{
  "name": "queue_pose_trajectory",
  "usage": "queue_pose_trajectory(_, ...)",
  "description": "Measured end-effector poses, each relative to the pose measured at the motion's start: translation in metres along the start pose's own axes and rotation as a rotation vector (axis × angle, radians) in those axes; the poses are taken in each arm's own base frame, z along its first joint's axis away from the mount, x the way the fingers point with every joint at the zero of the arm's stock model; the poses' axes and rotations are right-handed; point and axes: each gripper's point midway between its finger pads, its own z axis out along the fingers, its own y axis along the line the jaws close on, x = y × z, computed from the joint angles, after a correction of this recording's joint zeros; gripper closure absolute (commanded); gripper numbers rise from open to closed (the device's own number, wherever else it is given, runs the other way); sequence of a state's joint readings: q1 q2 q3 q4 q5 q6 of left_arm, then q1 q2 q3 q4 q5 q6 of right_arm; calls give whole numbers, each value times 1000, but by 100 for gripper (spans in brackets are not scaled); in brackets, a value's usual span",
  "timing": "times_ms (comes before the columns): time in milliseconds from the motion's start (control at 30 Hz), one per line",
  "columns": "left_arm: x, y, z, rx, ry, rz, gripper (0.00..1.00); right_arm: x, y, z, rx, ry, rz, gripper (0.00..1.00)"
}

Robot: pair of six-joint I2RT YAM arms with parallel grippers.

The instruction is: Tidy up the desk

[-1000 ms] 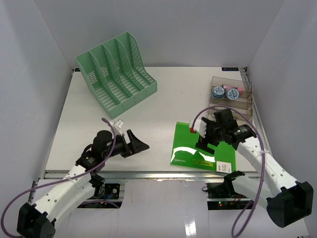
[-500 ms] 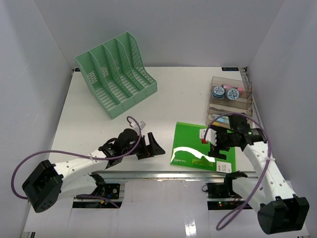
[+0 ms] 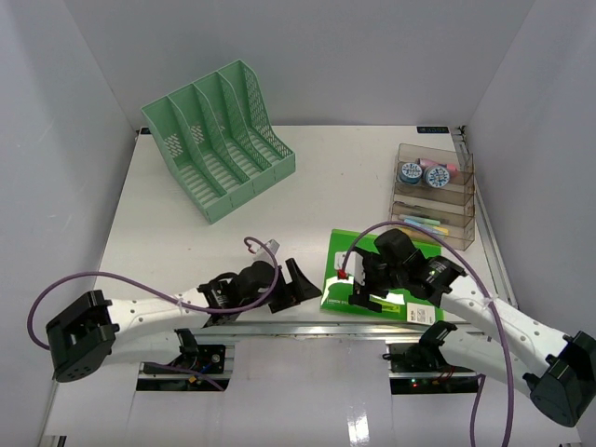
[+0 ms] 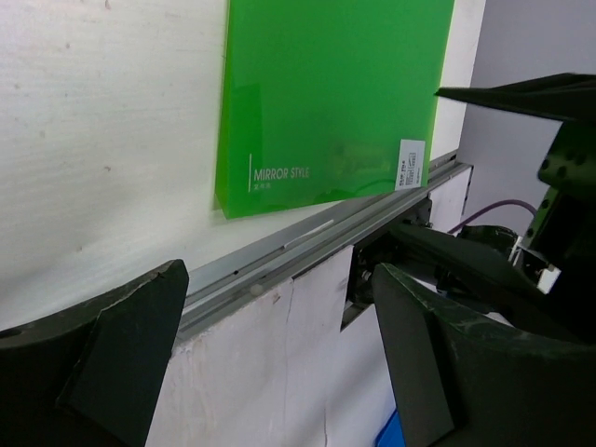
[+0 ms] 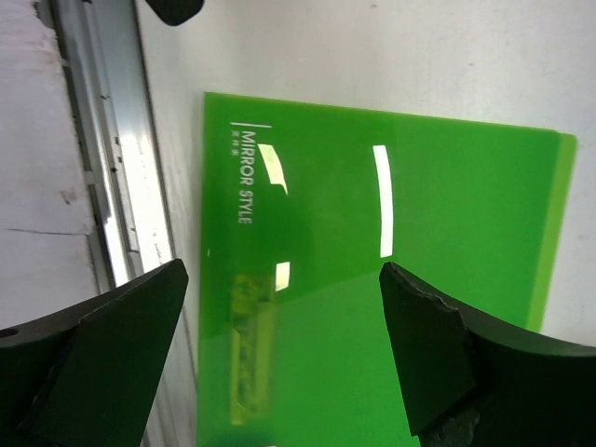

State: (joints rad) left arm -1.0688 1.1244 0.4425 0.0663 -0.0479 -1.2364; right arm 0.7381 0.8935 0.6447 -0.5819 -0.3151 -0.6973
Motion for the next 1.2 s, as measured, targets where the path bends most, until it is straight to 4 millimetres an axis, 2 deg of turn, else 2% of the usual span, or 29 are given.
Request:
queue_pose_trajectory(233,2,-2,-24,-10,-82,-54,9,5,43,29,-69,69,-62,7)
queue_pose_trajectory(367,-7,1,-41,-25,-138,-96,9,15,43,38,-38,123,-60,2)
queue_pose_trajectory(633,-15,18,-55,-77,-197,-160,9,45,42,55,18,226,-49,21)
queue_pose_trajectory(800,-14,30,-55,-117,-208,-203,9,41,37,57,49,213,-58,35)
queue_pose_trajectory(967,-15,31,-54,-125,-215,-260,9,42,39,63,43,225,-70,55)
queue_pose_trajectory(1200,-10,39,-42,-157,-211,-291,8,41,43,66,29,227,-81,75)
